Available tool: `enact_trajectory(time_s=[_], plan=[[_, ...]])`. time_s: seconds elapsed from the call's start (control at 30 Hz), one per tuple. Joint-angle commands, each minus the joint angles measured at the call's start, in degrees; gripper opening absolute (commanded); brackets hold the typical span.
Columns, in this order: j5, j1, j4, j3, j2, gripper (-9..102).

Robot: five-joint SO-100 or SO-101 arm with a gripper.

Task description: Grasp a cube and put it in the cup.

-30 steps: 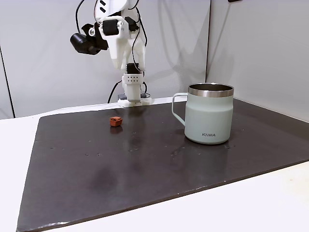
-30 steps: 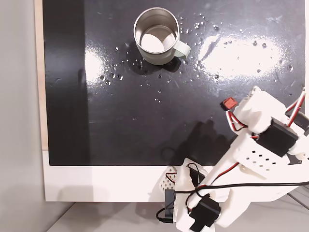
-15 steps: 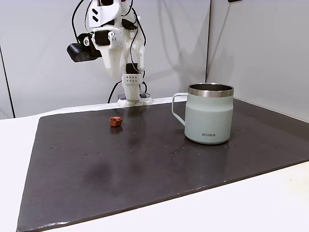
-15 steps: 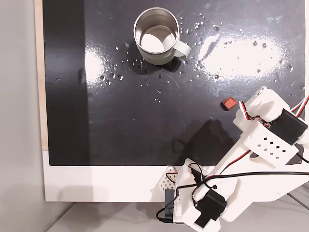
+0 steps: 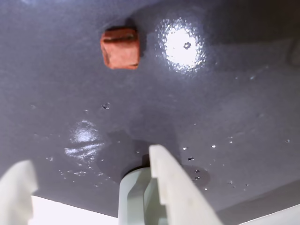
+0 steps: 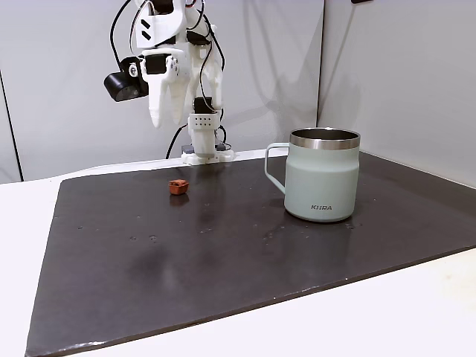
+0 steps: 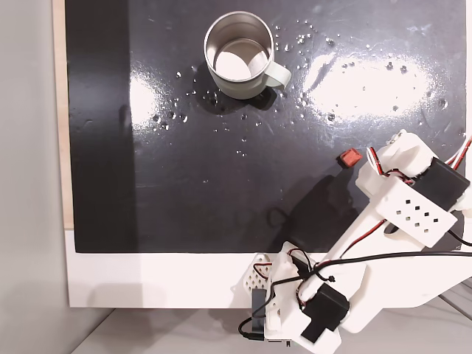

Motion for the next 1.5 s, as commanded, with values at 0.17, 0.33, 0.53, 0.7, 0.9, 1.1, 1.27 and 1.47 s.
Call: enact_trajectory(time_s=[0.17,0.33,0.53,0.7,0.9,1.1,1.27,1.47], plan=[[0.0,-0.6,-3.4,3.5,0.2,30],[-0.2,-1.1,-7.8,8.2,0.4,30],[-0.3,-2.0,-11.6,11.2,-1.9,30],[-0.4,-2.3,-15.5,14.6,-3.1,30],[-2.2,-2.0,-20.7,19.6,-4.0,30],[-3.8,-2.3,-25.7,24.6,-4.0,30],[-4.7,-2.3,-28.8,27.4,-4.3,30],[-5.6,-2.1,-31.4,29.9,-5.0,29]])
